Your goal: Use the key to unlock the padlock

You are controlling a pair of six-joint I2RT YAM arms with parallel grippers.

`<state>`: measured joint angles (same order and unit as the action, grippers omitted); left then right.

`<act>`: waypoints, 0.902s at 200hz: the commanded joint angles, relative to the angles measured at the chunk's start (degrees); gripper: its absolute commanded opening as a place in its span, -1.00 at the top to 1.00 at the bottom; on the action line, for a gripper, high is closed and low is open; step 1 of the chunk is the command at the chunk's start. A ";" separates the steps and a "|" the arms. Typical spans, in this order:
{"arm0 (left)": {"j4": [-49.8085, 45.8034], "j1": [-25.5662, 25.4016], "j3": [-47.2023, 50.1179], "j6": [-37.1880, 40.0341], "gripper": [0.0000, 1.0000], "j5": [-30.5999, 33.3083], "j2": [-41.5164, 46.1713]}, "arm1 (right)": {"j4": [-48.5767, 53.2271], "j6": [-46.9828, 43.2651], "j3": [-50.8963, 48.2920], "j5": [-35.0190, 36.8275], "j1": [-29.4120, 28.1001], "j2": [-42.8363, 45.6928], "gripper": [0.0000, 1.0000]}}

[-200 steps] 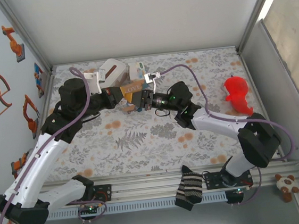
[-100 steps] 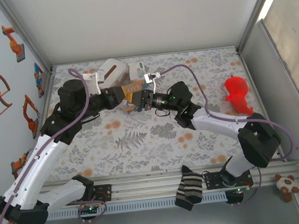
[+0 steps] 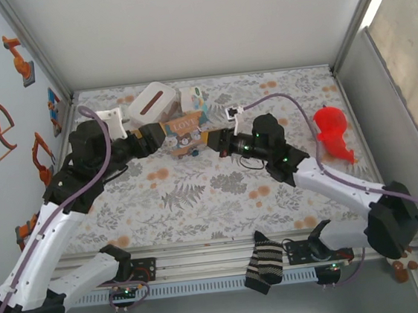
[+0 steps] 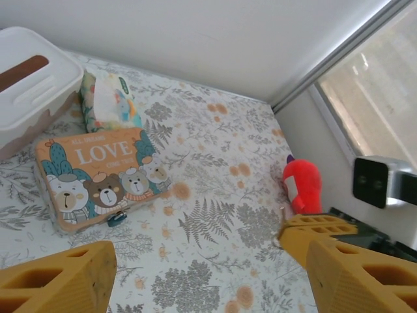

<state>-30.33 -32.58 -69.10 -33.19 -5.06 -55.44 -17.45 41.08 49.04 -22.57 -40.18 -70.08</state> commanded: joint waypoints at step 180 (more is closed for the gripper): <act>-3.23 -4.93 -37.25 8.20 -0.59 -2.63 -63.15 | 42.31 -11.81 -3.57 22.83 15.99 17.48 1.00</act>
<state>-31.48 -36.95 -100.99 -26.57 -6.02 -114.80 23.51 30.06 46.54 -1.13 -24.77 -53.67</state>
